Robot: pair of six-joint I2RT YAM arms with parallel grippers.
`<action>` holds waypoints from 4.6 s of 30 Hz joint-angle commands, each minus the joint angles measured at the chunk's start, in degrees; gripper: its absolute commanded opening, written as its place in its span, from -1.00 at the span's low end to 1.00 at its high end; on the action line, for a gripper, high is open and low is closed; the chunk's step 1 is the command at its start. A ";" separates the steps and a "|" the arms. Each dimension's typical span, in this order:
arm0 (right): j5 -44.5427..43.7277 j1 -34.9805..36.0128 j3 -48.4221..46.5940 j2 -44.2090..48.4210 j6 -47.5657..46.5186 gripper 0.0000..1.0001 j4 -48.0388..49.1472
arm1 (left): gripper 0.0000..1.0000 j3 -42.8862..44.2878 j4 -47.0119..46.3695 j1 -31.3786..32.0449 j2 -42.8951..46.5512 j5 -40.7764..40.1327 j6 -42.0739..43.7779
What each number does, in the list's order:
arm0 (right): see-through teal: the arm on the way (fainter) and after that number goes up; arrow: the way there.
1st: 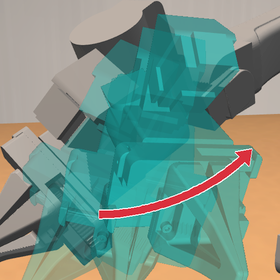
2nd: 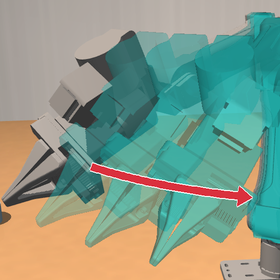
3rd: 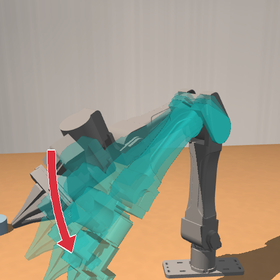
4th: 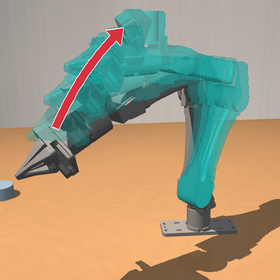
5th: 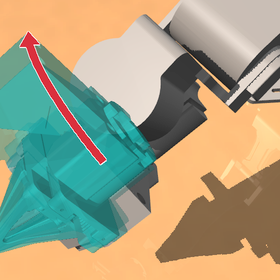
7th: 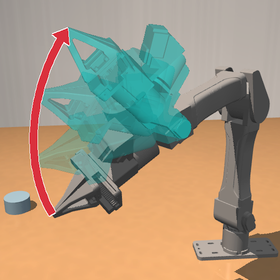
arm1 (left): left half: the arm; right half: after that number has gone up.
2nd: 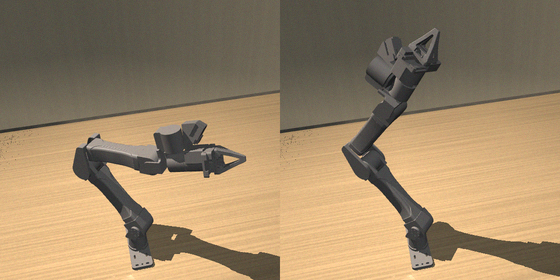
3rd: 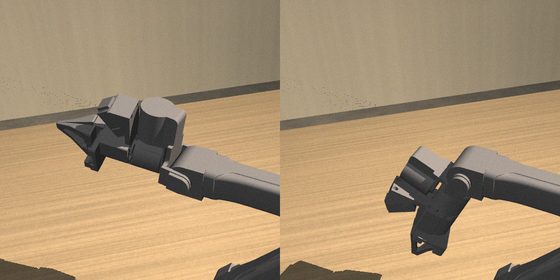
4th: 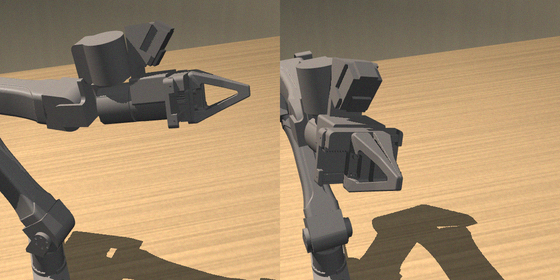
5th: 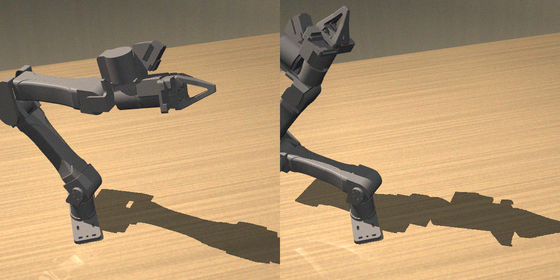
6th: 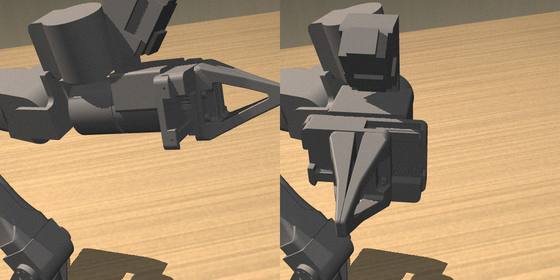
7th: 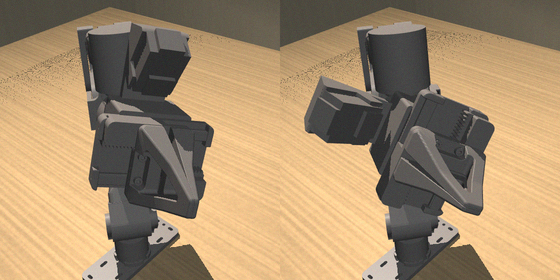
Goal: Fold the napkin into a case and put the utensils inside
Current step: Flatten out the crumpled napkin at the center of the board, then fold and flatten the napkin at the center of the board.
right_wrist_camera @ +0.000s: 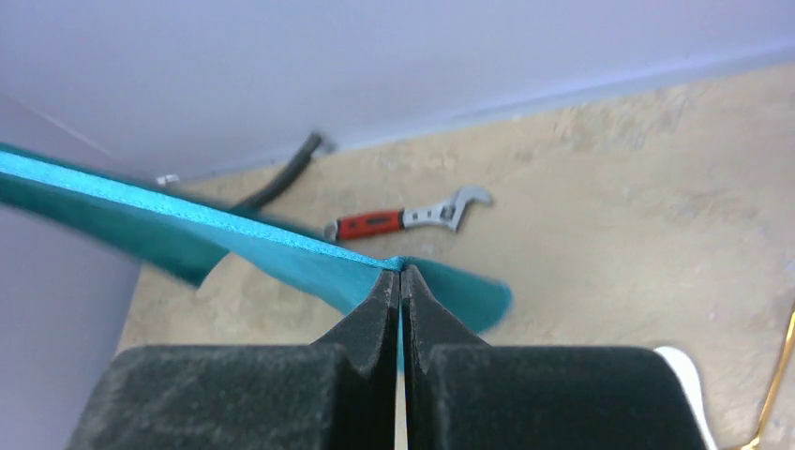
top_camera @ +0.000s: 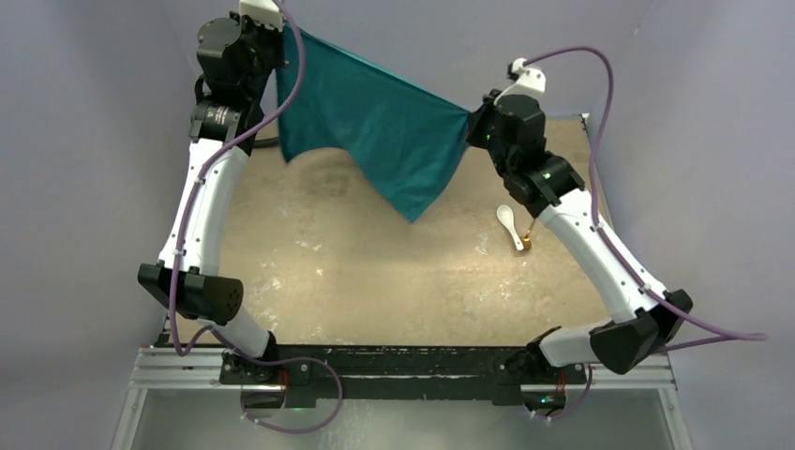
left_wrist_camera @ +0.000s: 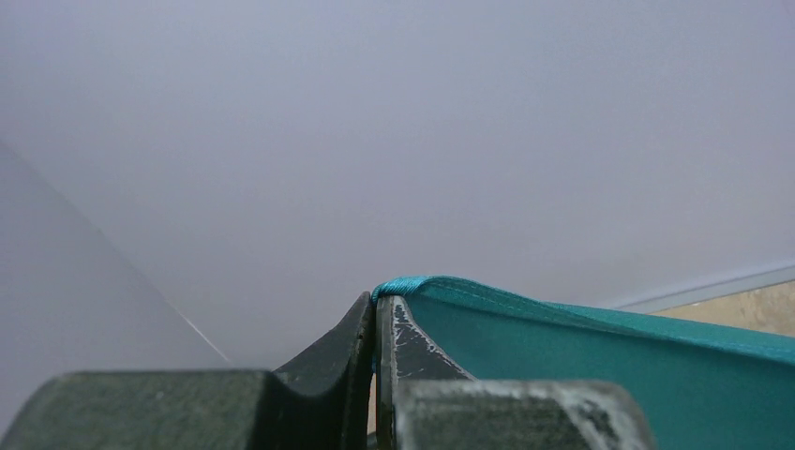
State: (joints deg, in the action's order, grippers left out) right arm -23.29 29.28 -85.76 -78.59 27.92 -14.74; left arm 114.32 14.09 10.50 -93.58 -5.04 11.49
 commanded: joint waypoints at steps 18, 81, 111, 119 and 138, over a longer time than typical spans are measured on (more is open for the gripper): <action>-6.07 -6.12 -27.18 -13.91 -13.96 -1.00 -3.49 | -1.00 -3.97 -3.13 -3.31 -0.87 1.23 2.34; 20.56 36.81 34.66 14.33 9.83 -1.00 -29.60 | -1.00 -54.08 57.76 -3.38 40.27 22.59 44.19; 8.26 6.82 5.83 -19.52 -20.38 -1.00 -11.55 | -1.00 -61.45 -8.59 -3.96 17.28 -0.81 15.76; 9.28 4.40 2.17 -27.53 -20.72 -1.00 -8.19 | -1.00 -60.13 -15.66 -4.07 6.71 -3.03 14.51; 6.87 -0.06 -7.06 -34.41 -20.89 0.30 -5.35 | -1.00 -55.84 -21.04 -4.04 -5.51 -4.63 11.08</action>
State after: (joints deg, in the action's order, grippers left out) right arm -13.21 29.67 -90.96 -114.41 6.44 -20.36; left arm 55.96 -4.25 6.81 -97.67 -8.51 24.56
